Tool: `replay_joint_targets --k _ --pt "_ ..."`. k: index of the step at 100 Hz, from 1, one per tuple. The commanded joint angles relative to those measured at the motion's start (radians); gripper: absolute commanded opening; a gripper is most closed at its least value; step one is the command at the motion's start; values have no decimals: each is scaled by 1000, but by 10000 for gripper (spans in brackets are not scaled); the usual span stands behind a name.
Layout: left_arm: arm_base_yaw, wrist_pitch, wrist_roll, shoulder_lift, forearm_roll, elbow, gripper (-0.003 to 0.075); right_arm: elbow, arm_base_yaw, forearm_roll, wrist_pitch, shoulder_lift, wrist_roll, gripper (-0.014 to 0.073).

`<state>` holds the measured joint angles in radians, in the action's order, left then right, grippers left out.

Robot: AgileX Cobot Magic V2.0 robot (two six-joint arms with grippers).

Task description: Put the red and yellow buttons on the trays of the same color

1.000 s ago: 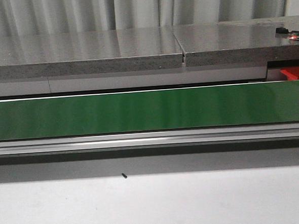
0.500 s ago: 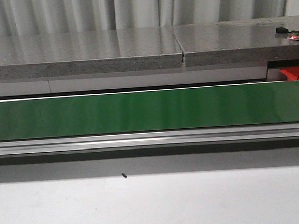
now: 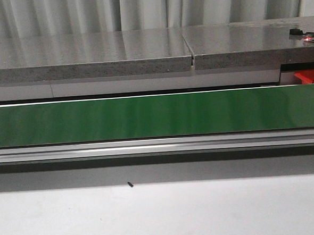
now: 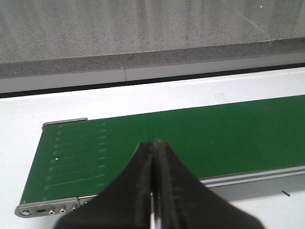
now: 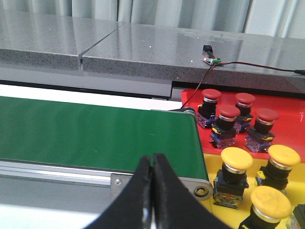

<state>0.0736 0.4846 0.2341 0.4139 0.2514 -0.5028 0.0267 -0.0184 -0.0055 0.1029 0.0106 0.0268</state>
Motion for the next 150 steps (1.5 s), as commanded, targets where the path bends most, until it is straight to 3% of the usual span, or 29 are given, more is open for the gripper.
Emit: replay_joint_targets --k 1,97,125,140,150 --pt "8 -74 -5 7 15 -27 -20 -16 1 -7 -97 13 -2 -69" --pt "8 -81 -5 7 15 -26 -20 -16 1 -7 -97 13 -2 -69" --pt "8 -349 -14 -47 -106 98 -20 -16 1 -7 -97 13 -2 -69" --pt "8 -500 -187 -123 -285 238 -20 -16 1 -7 -103 13 -1 -69" --pt "8 -562 -214 -173 -304 328 -20 -16 1 -7 -103 13 -1 -69"
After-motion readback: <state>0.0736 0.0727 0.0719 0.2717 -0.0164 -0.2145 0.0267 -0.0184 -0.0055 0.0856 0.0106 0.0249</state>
